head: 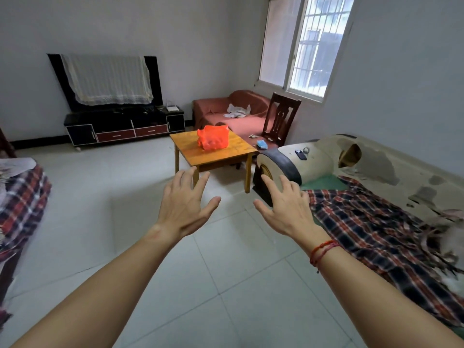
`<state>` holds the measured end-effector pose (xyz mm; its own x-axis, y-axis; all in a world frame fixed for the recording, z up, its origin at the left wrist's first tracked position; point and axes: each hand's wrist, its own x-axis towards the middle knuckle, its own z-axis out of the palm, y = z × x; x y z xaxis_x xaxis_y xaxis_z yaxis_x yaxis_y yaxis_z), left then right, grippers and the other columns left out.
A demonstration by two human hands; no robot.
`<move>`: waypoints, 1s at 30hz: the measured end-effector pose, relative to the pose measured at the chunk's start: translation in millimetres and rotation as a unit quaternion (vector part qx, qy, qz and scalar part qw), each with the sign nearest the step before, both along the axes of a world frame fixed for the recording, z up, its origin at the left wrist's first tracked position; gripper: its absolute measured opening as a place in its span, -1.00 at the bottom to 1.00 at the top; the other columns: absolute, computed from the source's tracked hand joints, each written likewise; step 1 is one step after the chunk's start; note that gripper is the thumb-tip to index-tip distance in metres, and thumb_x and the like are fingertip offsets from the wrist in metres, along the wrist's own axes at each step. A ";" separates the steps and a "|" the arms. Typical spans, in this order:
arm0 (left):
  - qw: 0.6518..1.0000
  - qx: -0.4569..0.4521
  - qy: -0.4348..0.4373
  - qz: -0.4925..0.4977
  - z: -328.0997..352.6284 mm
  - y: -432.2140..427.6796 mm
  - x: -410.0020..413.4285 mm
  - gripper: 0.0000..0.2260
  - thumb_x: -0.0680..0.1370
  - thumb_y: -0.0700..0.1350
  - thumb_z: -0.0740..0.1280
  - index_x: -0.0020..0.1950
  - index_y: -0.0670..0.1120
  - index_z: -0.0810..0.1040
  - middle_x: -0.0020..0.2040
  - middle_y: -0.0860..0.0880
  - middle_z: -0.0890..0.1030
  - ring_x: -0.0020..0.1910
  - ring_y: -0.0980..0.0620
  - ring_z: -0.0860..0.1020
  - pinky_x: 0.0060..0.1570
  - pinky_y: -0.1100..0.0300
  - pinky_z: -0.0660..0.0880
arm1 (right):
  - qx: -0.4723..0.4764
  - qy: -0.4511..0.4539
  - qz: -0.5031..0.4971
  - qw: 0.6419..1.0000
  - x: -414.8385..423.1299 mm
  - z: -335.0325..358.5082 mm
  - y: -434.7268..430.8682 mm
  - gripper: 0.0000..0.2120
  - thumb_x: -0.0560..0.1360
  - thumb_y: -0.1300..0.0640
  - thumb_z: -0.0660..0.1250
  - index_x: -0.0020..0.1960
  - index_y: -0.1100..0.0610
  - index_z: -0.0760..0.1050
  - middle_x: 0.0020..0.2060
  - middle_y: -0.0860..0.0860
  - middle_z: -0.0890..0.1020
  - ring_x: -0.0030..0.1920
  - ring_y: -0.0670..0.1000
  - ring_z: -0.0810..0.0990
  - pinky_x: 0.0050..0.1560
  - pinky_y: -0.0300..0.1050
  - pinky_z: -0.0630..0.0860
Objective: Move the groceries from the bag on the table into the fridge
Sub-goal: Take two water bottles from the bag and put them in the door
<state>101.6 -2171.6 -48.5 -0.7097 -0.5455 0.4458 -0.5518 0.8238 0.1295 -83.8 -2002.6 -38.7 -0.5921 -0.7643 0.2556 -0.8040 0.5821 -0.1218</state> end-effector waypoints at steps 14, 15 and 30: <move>1.000 0.012 -0.009 -0.014 -42.5 -227.3 -156.2 -0.38 0.54 0.32 0.08 0.47 -0.01 0.38 0.44 -0.15 0.38 0.41 -0.16 0.32 0.26 -0.11 0.39 | 0.033 0.001 0.012 0.999 -155.6 -34.7 -218.9 -0.35 0.59 -0.34 0.06 0.61 -0.14 0.04 0.54 0.11 0.23 0.47 0.18 0.25 0.39 0.20 0.28; 1.000 0.017 -0.011 -0.016 -42.5 -242.6 -167.3 -0.38 0.54 0.33 0.07 0.48 0.00 0.37 0.45 -0.14 0.37 0.42 -0.15 0.31 0.28 -0.12 0.38 | 0.037 -0.003 0.009 0.999 -166.2 -35.5 -233.8 -0.34 0.59 -0.34 0.06 0.61 -0.14 0.04 0.54 0.11 0.22 0.48 0.18 0.24 0.40 0.20 0.27; 0.998 0.043 -0.037 -0.014 -54.5 -411.1 -318.9 -0.40 0.55 0.31 0.07 0.47 0.00 0.36 0.48 -0.15 0.35 0.44 -0.17 0.30 0.33 -0.13 0.33 | 0.032 -0.023 -0.001 0.999 -320.2 -53.4 -414.5 -0.35 0.57 -0.34 0.10 0.59 -0.16 0.07 0.53 0.11 0.25 0.48 0.19 0.26 0.40 0.22 0.28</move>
